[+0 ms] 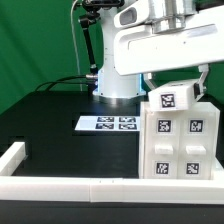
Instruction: Assemble cabinet
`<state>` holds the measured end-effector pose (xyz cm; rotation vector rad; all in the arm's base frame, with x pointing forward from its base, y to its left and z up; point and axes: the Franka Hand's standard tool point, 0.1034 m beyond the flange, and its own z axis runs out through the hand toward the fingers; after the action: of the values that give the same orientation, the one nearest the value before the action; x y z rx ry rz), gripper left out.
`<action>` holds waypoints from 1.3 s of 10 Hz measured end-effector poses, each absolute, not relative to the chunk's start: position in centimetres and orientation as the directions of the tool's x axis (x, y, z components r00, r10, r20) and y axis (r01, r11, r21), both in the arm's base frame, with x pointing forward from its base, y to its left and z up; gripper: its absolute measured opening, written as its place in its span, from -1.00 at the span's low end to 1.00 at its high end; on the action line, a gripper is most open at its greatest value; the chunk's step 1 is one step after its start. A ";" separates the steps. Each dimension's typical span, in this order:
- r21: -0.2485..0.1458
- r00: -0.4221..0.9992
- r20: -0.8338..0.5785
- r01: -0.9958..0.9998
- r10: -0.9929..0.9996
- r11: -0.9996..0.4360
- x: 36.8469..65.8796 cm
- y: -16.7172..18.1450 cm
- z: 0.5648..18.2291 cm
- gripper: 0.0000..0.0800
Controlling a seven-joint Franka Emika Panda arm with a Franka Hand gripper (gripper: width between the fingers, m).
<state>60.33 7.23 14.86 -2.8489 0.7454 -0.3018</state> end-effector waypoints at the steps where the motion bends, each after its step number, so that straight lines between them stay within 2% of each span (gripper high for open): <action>1: -0.245 0.791 0.118 -0.562 -0.600 -0.790 60.0 7.2 14.9 0.37; 4: -0.295 0.587 0.017 -0.771 -0.810 -0.565 59.7 7.3 14.8 0.37; 6: -0.297 0.421 -0.059 -0.873 -0.905 -0.387 59.6 7.4 14.7 0.37; 12: -0.255 0.066 -0.199 -0.967 -0.978 -0.013 59.4 7.5 14.5 0.37; 13: -0.232 -0.070 -0.248 -0.964 -0.966 0.129 59.4 7.4 14.4 0.37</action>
Offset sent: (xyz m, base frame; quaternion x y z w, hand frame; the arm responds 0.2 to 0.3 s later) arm -0.0106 -0.0006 -0.0053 0.0174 -0.0095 0.2996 0.9538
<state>59.38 7.39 14.44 -1.8721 2.0752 -0.0092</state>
